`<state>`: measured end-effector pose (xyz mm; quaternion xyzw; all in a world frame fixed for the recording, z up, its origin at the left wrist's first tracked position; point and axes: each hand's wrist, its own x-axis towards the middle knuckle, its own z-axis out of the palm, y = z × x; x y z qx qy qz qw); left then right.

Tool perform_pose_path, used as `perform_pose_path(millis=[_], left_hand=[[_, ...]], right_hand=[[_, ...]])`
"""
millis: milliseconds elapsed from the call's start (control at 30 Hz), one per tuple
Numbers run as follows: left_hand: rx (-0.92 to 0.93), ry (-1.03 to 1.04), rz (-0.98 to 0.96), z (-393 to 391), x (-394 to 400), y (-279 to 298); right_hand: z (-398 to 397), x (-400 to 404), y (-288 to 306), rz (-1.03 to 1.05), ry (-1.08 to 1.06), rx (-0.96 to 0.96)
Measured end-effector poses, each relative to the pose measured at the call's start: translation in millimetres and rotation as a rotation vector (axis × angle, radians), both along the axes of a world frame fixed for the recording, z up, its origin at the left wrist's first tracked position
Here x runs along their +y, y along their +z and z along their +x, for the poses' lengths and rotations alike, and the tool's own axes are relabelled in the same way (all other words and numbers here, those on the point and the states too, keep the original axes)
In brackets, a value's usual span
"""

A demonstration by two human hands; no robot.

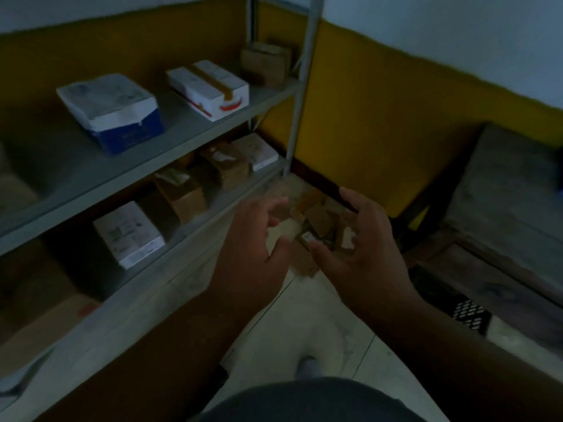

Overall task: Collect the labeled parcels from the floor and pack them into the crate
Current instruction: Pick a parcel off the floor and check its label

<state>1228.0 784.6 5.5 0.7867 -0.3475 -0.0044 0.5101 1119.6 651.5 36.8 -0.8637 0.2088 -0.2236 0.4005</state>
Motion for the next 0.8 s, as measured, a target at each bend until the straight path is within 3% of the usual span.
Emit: perform_pose_path(millis=[333,500,667,800], left_hand=[[0.072,-0.024,0.108,47.8,-120.4,-14.7],[0.147,-0.096,0.136,112.4,-153.9,-39.6],[0.334,-0.203,0.148,197.8,-214.7,-68.9],[0.322,-0.267,0.181,259.2,-269.3,-79.2]], right_hand=[[53.9,-132.9,-28.1,0.098,0.055,0.034],[112.6,-163.4,-55.5,0.105,-0.04,0.059],[178.7,-195.1,-75.6,0.064,-0.168,0.116],[230.1,-222.8,-89.0,0.106,-0.282,0.141]])
